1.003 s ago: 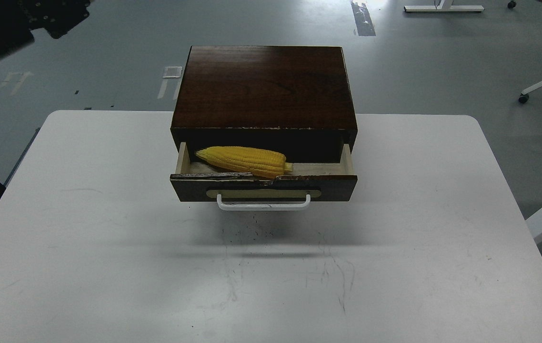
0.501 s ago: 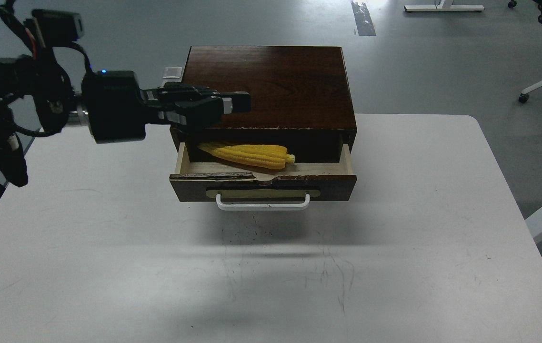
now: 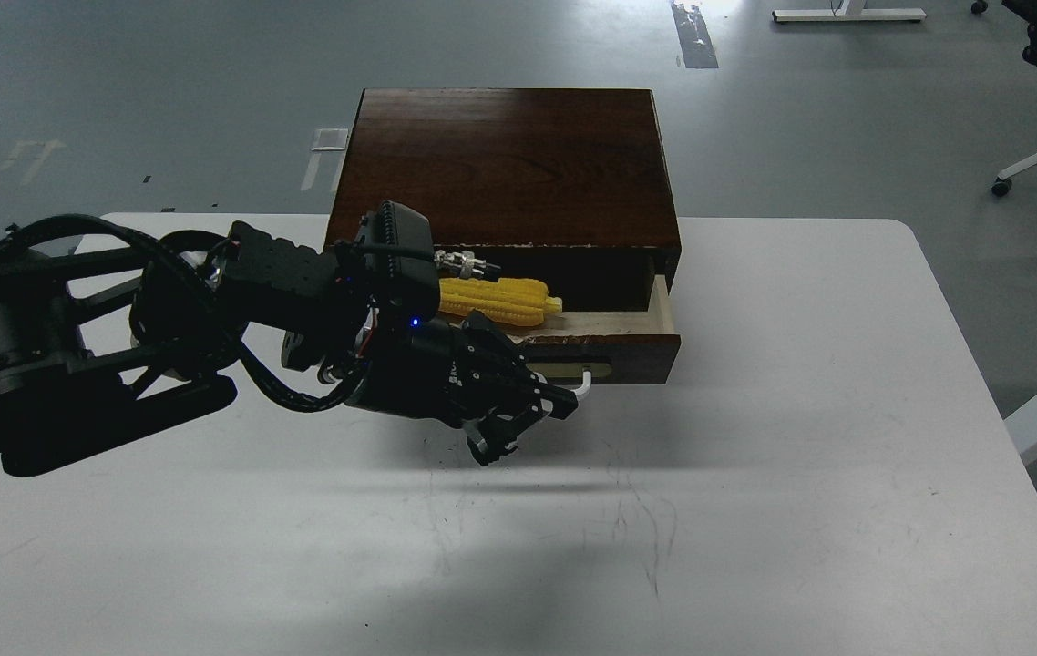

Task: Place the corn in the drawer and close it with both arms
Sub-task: 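Push the drawer front with the left gripper into the box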

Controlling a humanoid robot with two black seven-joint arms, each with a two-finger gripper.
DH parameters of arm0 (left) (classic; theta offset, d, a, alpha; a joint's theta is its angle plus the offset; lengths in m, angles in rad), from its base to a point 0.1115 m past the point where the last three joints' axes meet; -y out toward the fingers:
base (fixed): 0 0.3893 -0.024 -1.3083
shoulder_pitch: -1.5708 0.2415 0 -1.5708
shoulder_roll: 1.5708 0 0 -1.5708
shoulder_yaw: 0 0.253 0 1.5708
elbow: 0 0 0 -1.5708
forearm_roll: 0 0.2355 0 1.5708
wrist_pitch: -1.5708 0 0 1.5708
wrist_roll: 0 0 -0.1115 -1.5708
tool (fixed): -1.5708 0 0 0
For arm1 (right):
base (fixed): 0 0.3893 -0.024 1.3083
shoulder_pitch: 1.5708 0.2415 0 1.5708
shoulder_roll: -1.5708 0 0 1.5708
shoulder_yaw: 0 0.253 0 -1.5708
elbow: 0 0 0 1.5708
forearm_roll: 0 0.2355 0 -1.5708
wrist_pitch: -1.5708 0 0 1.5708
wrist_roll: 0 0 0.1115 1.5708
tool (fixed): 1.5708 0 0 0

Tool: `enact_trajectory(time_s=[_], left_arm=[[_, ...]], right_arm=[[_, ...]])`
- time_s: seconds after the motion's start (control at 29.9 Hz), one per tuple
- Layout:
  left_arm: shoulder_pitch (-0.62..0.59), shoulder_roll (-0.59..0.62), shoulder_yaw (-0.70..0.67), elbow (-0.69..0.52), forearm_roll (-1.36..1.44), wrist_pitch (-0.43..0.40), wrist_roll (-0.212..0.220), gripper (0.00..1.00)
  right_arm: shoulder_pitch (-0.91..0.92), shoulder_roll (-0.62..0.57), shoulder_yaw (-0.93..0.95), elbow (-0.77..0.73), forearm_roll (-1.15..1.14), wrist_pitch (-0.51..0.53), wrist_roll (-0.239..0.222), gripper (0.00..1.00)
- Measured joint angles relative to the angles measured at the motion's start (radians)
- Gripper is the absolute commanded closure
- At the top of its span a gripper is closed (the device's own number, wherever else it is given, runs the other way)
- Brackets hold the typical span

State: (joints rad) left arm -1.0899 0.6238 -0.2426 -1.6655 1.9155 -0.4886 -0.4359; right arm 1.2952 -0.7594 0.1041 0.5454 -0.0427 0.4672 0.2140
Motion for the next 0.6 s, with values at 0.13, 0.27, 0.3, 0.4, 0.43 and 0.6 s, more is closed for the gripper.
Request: enact_trajectory(time_s=[0.13, 0.27, 0.3, 0.4, 0.43, 0.6], left_arm=[[0.008, -0.004, 0.010, 0.036, 0.049, 0.000, 0.001, 1.00], [0.010, 0.001, 0.038, 0.054, 0.079, 0.000, 0.001, 1.00], [0.010, 0.000, 0.045, 0.058, 0.089, 0.000, 0.001, 1.00], [0.011, -0.003, 0.061, 0.066, 0.117, 0.000, 0.002, 1.00], [0.011, -0.005, 0.064, 0.068, 0.121, 0.000, 0.002, 1.00], [0.015, -0.008, 0.068, 0.095, 0.126, 0.000, 0.002, 1.00]], right_arm=[[-0.042, 0.001, 0.002, 0.000, 0.027, 0.005, -0.001, 0.00], [-0.073, 0.001, 0.019, 0.001, 0.075, 0.015, -0.001, 0.00], [-0.080, 0.001, 0.024, 0.002, 0.088, 0.017, -0.001, 0.00], [-0.100, -0.002, 0.037, 0.001, 0.116, 0.021, -0.001, 0.00], [-0.106, -0.003, 0.040, 0.001, 0.120, 0.021, 0.000, 0.00], [-0.115, -0.010, 0.050, 0.001, 0.127, 0.022, 0.003, 0.00]])
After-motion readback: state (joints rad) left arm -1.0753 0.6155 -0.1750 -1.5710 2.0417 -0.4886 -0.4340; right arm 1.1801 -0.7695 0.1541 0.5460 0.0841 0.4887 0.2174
